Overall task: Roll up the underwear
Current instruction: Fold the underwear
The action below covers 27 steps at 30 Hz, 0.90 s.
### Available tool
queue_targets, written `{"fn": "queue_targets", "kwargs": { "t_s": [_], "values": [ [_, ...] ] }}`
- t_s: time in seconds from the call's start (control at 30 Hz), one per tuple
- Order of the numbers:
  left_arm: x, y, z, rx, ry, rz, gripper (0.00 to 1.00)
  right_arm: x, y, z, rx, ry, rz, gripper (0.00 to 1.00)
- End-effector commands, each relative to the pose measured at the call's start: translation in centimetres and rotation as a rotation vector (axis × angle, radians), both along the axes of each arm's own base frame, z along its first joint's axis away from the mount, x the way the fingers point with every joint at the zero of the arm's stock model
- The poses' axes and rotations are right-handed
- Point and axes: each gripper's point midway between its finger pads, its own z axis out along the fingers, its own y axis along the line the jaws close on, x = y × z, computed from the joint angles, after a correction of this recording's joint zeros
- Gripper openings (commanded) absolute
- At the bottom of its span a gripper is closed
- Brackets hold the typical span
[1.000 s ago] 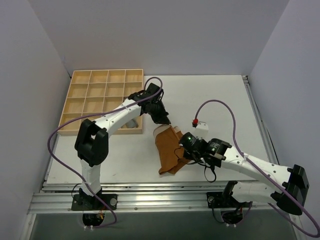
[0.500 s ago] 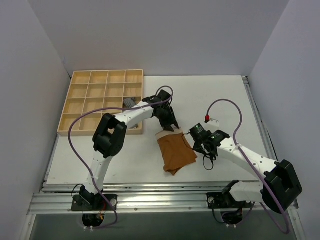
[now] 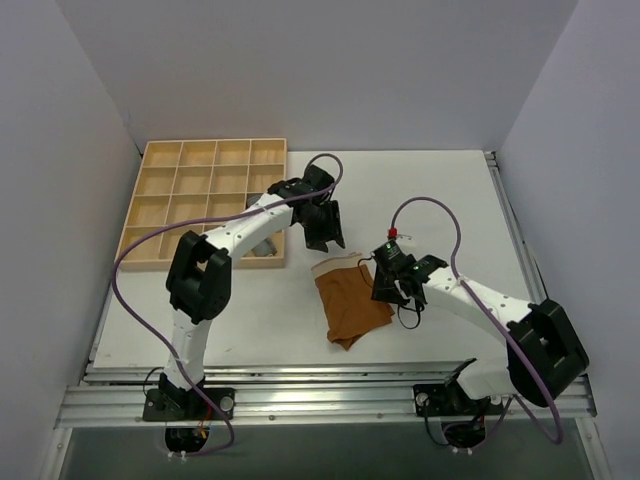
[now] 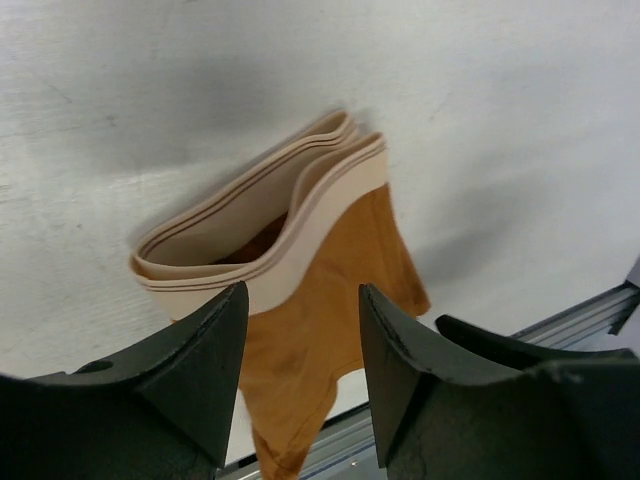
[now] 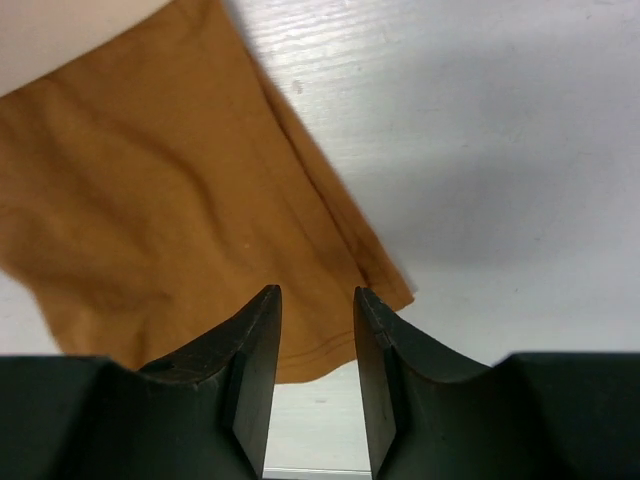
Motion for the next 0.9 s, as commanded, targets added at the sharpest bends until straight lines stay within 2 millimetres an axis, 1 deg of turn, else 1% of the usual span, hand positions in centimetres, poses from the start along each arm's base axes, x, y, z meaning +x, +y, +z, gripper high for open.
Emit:
{"fn": "queue_targets", "kwargs": {
  "t_s": [0.0, 0.07, 0.1, 0.17, 0.2, 0.23, 0.3, 0.33, 0.43, 0.47, 0.53, 0.57, 0.67, 0.7, 0.77, 0.8, 0.83, 0.87],
  "values": [
    [-0.1, 2.1, -1.6, 0.057, 0.003, -0.043, 0.56, 0.7, -0.7, -1.0, -0.018, 0.032, 0.013, 0.30],
    [0.0, 2.1, -2.2, 0.050, 0.006, -0.076, 0.56, 1.0, -1.2, -1.0, -0.021, 0.030, -0.008, 0.27],
    [0.1, 1.9, -2.7, 0.050, 0.015, -0.085, 0.56, 1.3, -1.5, -0.9, -0.026, 0.026, -0.023, 0.25],
    [0.3, 1.0, -2.7, 0.016, 0.010, -0.133, 0.56, 1.6, -2.0, -0.9, -0.020, 0.029, -0.050, 0.24],
    [0.2, 0.8, -3.1, 0.016, 0.018, -0.147, 0.56, 1.7, -2.1, -0.8, -0.009, 0.027, -0.063, 0.24],
    [0.5, 0.6, -3.0, 0.008, 0.013, -0.156, 0.56, 1.4, -2.3, -1.1, -0.004, 0.036, -0.072, 0.24],
    [0.3, 0.6, -3.5, 0.012, 0.020, -0.181, 0.56, 0.8, -2.2, -1.2, 0.016, 0.047, -0.082, 0.23],
    [0.2, 0.6, -3.7, 0.016, 0.023, -0.189, 0.56, 0.1, -2.5, -1.9, 0.017, 0.065, -0.097, 0.24],
    [-0.3, 0.7, -4.1, 0.014, 0.038, -0.210, 0.54, -0.8, -2.5, -2.5, 0.045, 0.074, -0.112, 0.23],
    [-0.5, 0.9, -4.4, 0.018, 0.048, -0.212, 0.53, -1.5, -2.9, -3.2, 0.038, 0.091, -0.118, 0.23],
    [-0.8, 0.8, -4.5, 0.014, 0.050, -0.217, 0.51, -1.8, -3.0, -3.6, 0.043, 0.093, -0.122, 0.23],
    [-0.7, 0.9, -4.5, 0.012, 0.046, -0.217, 0.48, -2.2, -3.2, -4.1, 0.040, 0.107, -0.127, 0.23],
    [-0.8, 1.2, -4.8, 0.023, 0.050, -0.215, 0.38, -2.3, -3.5, -4.7, 0.031, 0.113, -0.133, 0.20],
    [-0.8, 1.2, -4.9, 0.026, 0.051, -0.214, 0.29, -2.3, -3.6, -4.7, 0.026, 0.112, -0.136, 0.18],
    [-0.7, 1.5, -5.0, 0.030, 0.057, -0.206, 0.19, -2.2, -3.7, -4.7, 0.021, 0.106, -0.138, 0.15],
    [-0.7, 1.7, -5.0, 0.035, 0.058, -0.202, 0.13, -2.2, -3.8, -4.8, 0.019, 0.107, -0.143, 0.11],
    [-0.6, 1.7, -4.9, 0.037, 0.056, -0.201, 0.11, -2.2, -3.9, -4.9, 0.018, 0.107, -0.148, 0.09],
    [-0.5, 1.9, -5.0, 0.043, 0.056, -0.198, 0.08, -2.2, -4.0, -5.0, 0.017, 0.109, -0.150, 0.04]
  ]
}}
